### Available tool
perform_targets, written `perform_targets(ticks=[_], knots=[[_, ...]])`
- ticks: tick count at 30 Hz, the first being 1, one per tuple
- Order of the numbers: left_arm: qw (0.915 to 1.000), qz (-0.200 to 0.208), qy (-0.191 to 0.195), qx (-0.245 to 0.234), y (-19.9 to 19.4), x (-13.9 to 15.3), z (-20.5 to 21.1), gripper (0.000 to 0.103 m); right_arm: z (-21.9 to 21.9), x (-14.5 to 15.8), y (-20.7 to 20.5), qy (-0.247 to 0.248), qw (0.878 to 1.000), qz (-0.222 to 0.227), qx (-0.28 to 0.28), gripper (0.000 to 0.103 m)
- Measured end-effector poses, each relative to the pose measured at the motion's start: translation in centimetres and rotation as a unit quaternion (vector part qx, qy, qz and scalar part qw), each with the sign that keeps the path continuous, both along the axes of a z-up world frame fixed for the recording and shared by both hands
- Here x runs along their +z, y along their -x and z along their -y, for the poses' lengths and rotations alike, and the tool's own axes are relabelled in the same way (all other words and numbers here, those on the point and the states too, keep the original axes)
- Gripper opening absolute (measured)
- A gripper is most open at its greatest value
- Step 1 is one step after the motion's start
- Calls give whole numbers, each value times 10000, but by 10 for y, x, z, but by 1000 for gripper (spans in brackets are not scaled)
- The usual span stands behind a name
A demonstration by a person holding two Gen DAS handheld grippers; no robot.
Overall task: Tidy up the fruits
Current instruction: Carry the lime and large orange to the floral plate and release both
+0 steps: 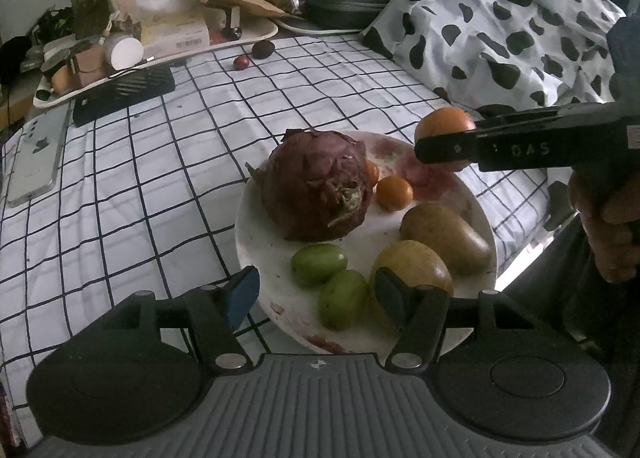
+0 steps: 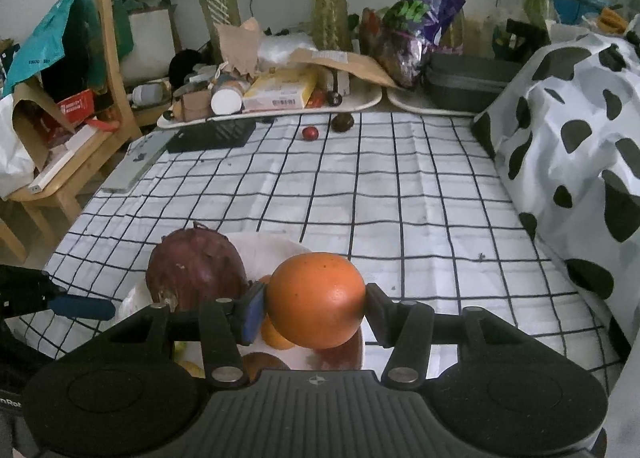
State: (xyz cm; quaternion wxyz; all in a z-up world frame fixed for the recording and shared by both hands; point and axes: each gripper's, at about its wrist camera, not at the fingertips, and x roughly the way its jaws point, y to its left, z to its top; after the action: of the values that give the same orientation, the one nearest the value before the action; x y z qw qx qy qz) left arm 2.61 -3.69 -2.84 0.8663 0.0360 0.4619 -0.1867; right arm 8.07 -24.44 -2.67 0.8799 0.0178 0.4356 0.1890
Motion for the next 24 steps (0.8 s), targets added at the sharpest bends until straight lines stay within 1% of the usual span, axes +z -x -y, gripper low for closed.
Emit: perform_targets(ticks=[6,16,19,20,21,22,23,24], knots=[[10000,36,-19,-22,0,1,0,62,1,-8,-4,-123,9994,-331,-29,54],[10000,71,6,10,0,2,-1,62,2,-18,-9,-267,9970,-729,-29,55],[10000,78,2,9,0,2,-1,62,1,-17,-8,-238,9971,-720,-21,54],[10000,80,2,11,0,2,-1,62,1,-17,-8,-292,9970,-719,-19,59],[10000,83,2,14,0,2,-1,62,3,-16,-8,-392,9968,-702,-16,67],[10000,82,0,18,-1,2,-1,62,3,-14,-7,-446,9968,-660,-32,72],[10000,83,-3,25,-1,2,-1,62,4,-12,-7,-467,9970,-619,-47,80],[10000,86,-3,31,-1,2,-1,62,5,-11,-7,-489,9971,-585,-55,81]])
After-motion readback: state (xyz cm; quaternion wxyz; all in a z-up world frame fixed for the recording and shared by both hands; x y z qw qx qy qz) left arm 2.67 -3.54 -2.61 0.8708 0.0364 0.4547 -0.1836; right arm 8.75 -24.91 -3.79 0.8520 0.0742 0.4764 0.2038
